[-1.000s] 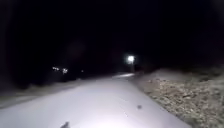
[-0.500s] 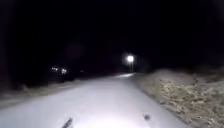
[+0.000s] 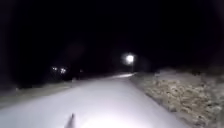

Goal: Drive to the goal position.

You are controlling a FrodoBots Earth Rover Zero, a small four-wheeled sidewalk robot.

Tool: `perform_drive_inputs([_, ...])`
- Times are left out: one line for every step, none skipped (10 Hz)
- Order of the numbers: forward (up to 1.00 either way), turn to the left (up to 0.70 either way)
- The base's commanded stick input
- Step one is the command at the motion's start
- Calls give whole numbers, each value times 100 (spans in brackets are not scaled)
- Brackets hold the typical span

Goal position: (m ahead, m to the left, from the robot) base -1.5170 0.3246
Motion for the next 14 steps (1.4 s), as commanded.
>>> perform_drive_inputs([85,0])
perform_drive_inputs([85,0])
perform_drive_inputs([85,0])
perform_drive_inputs([85,0])
perform_drive_inputs([85,0])
perform_drive_inputs([85,0])
perform_drive_inputs([85,0])
perform_drive_inputs([85,0])
perform_drive_inputs([85,0])
perform_drive_inputs([85,0])
perform_drive_inputs([85,0])
perform_drive_inputs([85,0])
perform_drive_inputs([85,0])
perform_drive_inputs([88,0])
